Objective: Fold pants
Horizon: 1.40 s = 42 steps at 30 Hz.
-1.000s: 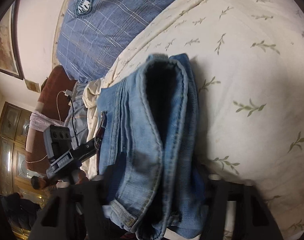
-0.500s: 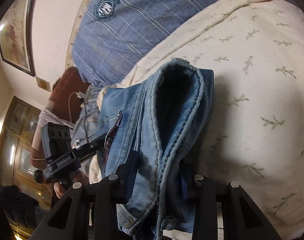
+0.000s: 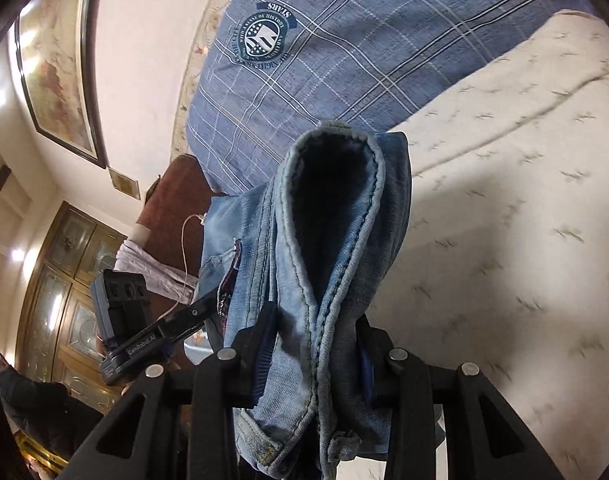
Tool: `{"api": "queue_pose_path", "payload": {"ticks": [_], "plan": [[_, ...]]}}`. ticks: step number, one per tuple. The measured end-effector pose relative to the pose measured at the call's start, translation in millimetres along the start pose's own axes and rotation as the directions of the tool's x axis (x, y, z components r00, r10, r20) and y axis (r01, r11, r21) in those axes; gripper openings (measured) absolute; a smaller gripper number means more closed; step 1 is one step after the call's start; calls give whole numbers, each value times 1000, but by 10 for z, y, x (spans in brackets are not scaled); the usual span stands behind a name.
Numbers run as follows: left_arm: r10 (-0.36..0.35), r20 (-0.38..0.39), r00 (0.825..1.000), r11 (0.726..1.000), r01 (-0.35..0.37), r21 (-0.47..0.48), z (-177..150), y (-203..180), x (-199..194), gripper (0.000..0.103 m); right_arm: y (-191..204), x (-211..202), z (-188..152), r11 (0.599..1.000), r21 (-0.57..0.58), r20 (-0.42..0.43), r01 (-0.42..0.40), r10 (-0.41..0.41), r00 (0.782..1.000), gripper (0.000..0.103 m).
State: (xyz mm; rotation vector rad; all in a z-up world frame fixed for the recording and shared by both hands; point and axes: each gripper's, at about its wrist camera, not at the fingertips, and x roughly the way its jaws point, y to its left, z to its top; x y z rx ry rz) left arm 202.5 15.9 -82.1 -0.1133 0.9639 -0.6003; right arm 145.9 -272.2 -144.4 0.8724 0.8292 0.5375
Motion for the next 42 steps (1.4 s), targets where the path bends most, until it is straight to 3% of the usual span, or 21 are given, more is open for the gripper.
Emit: {"api": "queue_pose_path", "payload": {"ticks": [4, 10, 16, 20, 22, 24, 29, 34, 38, 40, 42], "plan": [[35, -37, 999, 999, -35, -8, 38, 130, 253, 31, -200, 213, 64, 999, 54, -20, -5, 6, 1000, 38], [79, -109, 991, 993, -87, -75, -34, 450, 718, 31, -565, 588, 121, 987, 151, -89, 57, -44, 995, 38], [123, -139, 983, 975, -146, -166, -151, 694, 940, 56, -690, 689, 120, 979, 153, -117, 132, -115, 987, 42], [188, -119, 975, 966, -205, -158, -164, 594, 746, 61, -572, 639, 109, 980, 73, -97, 184, -176, 980, 57], [253, -61, 966, 955, -259, -143, -191, 494, 503, 70, -496, 566, 66, 976, 22, -72, 218, -216, 974, 60], [327, 1, 945, 937, -324, -128, -217, 384, 264, 77, -404, 458, 28, 970, -29, -27, 242, -243, 970, 61], [504, 161, 849, 864, -495, -97, -327, 13, -378, 84, -24, 27, -135, 951, -155, 123, 266, -249, 961, 64], [595, 271, 757, 798, -596, -90, -429, -362, -902, 86, 353, -307, -420, 937, -212, 207, 278, -235, 950, 64], [646, 351, 678, 747, -656, -108, -545, -632, -1222, 98, 638, -520, -634, 913, -254, 245, 321, -260, 934, 64], [646, 392, 655, 737, -668, -100, -616, -757, -1357, 98, 785, -595, -713, 895, -274, 267, 352, -281, 922, 64], [637, 415, 650, 740, -667, -91, -675, -892, -1480, 99, 921, -671, -778, 878, -290, 282, 382, -303, 910, 64]]}}
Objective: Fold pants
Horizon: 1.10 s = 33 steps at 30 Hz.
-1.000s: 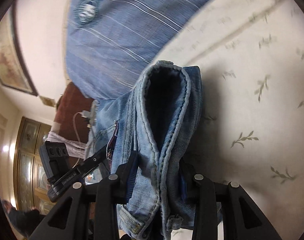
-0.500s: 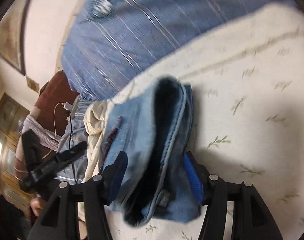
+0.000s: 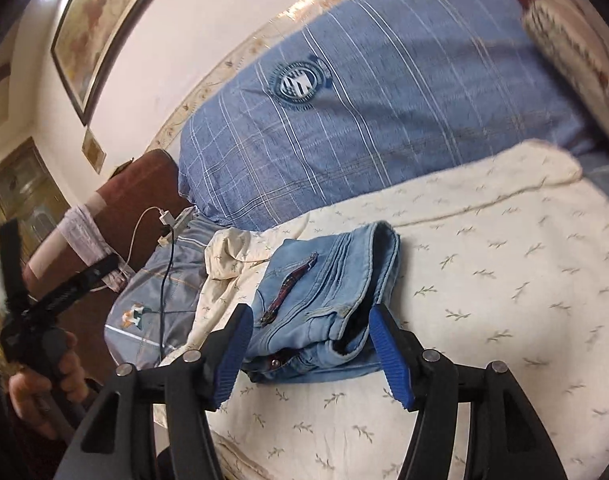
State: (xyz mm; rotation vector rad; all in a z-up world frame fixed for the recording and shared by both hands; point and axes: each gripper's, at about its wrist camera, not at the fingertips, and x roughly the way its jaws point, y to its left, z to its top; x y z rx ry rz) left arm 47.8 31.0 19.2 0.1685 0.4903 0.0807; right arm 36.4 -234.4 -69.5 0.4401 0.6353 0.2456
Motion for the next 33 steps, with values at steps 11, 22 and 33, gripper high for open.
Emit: {"api": "queue_pose_path", "payload": {"ticks": [11, 22, 33], "plan": [[-4, 52, 999, 1000, 3, 22, -66, -68, -515, 100, 522, -537, 34, 993, -89, 93, 80, -72, 993, 66], [-17, 38, 999, 1000, 16, 13, -114, -78, -533, 100, 763, -584, -16, 984, -153, 99, 89, -74, 992, 66], [-15, 12, 1000, 1000, 14, 10, -165, -98, -436, 100, 740, -535, -29, 983, -155, 94, 95, -81, 992, 66]]}}
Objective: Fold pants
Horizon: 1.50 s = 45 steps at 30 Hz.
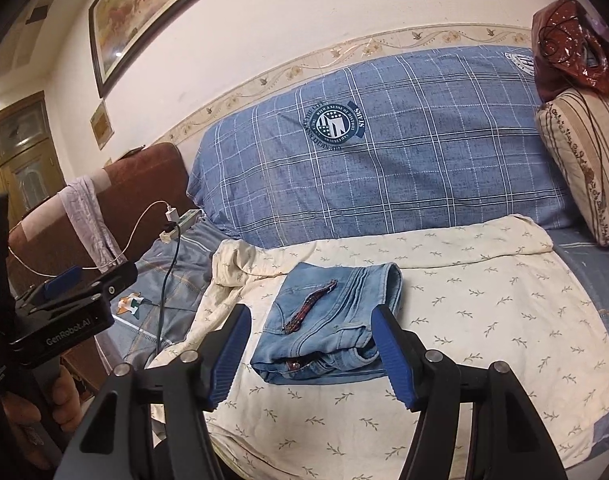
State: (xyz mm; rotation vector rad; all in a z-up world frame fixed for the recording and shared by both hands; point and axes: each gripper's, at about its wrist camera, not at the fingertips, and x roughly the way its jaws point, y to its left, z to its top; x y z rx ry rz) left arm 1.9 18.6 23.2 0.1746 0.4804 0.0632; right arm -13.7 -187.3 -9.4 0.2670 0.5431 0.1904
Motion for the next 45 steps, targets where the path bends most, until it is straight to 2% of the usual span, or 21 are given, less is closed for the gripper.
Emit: {"api": "queue_pose_path", "payload": {"ticks": [28, 45], "plan": [[-3, -8, 1000, 1000, 3, 2, 14, 20, 28, 100, 100, 155, -47, 999, -28, -42, -20, 18, 999, 66], [-6, -4, 1000, 1000, 6, 0, 26, 55, -17, 100, 194, 120, -10, 998, -50, -22, -23, 21, 1000, 66]]}}
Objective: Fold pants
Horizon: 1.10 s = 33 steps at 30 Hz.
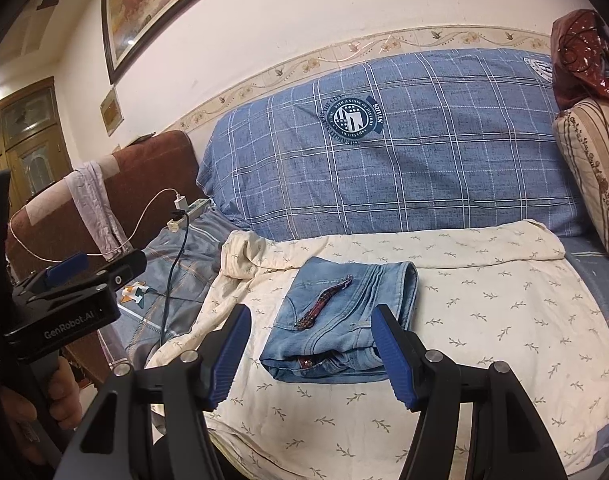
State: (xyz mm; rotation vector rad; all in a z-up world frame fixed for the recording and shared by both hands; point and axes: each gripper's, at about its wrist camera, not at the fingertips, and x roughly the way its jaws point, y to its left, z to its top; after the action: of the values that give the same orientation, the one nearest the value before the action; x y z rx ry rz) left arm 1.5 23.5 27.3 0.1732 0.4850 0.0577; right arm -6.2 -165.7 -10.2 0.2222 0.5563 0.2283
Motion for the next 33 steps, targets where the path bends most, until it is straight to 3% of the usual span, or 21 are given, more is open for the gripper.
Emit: {"api": "queue_pose_path", "payload": {"ticks": [33], "plan": [[-27, -22, 999, 1000, 27, -7, -43, -19, 3, 100, 11, 65, -48, 1000, 0, -20, 5, -5, 1000, 66]]}}
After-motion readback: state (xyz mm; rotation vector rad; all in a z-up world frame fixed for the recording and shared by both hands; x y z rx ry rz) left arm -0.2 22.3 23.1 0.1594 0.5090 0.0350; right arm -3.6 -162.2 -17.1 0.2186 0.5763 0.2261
